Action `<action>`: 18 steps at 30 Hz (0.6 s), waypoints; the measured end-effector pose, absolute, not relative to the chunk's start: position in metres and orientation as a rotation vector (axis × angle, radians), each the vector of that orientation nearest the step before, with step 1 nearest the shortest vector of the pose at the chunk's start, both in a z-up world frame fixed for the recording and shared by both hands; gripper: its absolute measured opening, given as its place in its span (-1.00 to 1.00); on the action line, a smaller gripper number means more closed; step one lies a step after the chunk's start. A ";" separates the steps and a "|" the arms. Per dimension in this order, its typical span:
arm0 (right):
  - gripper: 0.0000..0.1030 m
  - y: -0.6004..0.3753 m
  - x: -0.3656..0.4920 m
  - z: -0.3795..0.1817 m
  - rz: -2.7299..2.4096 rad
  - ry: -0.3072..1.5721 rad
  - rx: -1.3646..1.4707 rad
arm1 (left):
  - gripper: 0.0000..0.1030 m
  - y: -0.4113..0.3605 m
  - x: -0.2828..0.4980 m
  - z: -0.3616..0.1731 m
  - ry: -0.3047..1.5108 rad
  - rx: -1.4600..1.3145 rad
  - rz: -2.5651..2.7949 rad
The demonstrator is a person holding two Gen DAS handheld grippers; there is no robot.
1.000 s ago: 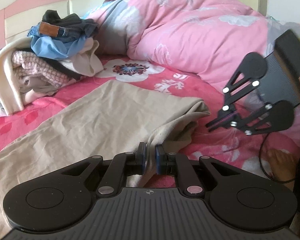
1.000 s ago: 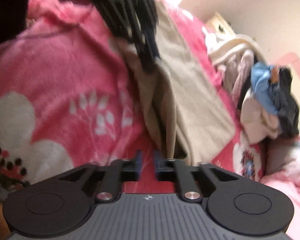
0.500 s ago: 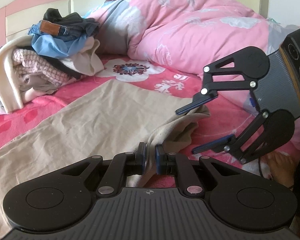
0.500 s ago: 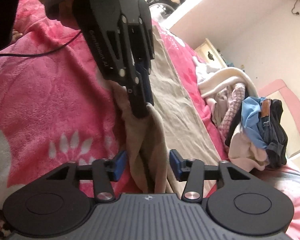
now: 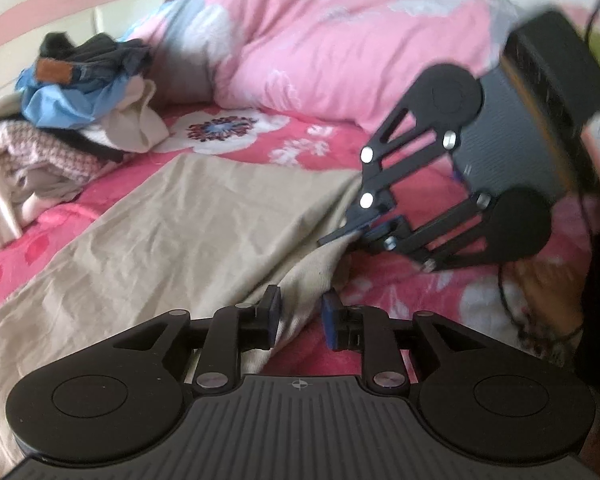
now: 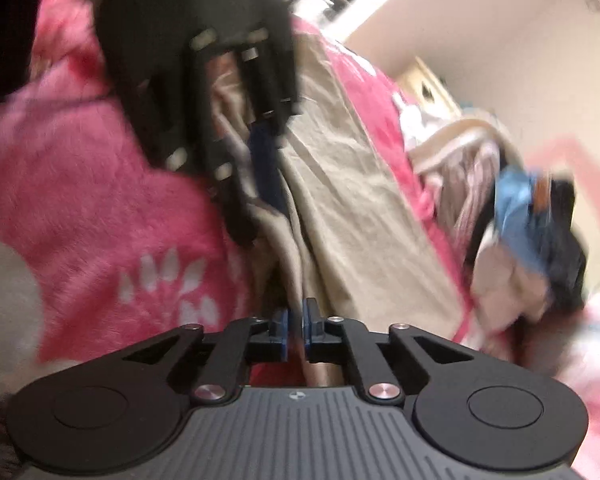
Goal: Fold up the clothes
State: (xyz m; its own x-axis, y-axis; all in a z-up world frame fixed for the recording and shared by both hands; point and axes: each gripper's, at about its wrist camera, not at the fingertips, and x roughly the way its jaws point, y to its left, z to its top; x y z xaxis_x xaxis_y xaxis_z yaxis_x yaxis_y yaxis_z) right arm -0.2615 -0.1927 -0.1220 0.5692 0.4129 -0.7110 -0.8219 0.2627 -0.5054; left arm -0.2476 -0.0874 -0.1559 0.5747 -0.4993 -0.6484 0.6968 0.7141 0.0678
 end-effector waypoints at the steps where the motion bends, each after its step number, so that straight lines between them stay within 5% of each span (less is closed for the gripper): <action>1: -0.62 -0.199 -0.255 -0.114 0.876 0.550 -0.897 | -0.58 -0.090 -0.250 -0.158 0.644 0.359 -0.721; 8: -0.18 -0.260 -0.180 -0.086 0.790 1.071 0.015 | -0.49 -0.080 -0.248 -0.156 0.723 0.255 -0.736; 18: -0.14 -0.309 -0.147 -0.139 0.546 1.399 0.883 | -0.32 -0.017 -0.211 -0.163 1.014 -0.597 -0.610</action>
